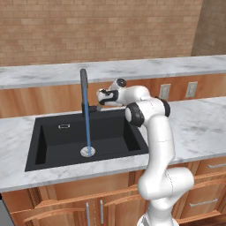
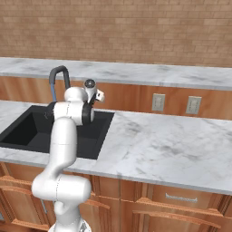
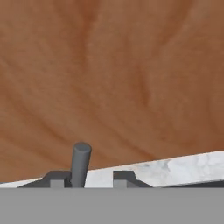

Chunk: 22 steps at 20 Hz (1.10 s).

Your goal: Turn on the sink faucet and place the jug under the water for a few seconds to fill it up.

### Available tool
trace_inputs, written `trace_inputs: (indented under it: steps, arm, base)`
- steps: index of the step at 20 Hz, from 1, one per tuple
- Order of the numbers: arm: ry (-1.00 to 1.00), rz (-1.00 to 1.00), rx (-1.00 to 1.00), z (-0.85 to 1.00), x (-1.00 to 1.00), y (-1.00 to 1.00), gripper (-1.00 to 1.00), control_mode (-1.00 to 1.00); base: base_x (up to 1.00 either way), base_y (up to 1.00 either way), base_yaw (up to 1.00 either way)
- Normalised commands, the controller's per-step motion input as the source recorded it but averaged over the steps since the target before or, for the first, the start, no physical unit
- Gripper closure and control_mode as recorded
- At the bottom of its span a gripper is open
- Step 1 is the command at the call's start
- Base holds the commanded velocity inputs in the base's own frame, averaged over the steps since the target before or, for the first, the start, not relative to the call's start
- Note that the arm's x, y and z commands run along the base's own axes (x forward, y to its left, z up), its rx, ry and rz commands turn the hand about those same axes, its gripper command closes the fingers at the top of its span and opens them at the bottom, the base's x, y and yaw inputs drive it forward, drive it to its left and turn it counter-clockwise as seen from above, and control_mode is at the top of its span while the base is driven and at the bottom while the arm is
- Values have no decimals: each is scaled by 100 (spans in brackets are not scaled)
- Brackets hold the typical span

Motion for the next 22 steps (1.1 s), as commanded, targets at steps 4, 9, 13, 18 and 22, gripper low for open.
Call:
trace_inputs:
  steps: [4,9,13,18,22]
  arm:
    - [-6,-11,0,41,0,0,-100,-100]
    - [-11,-8,0,69,0,-1,-100,-100]
    - [-15,-4,0,91,-18,-12,-100,-100]
    - [-4,0,0,97,-91,-12,-100,-100]
    - [0,0,0,100,-100,-7,-100,-100]
  base:
    - [0,0,0]
    - [0,0,0]
    - [0,0,0]
    - [0,0,0]
    - [0,0,0]
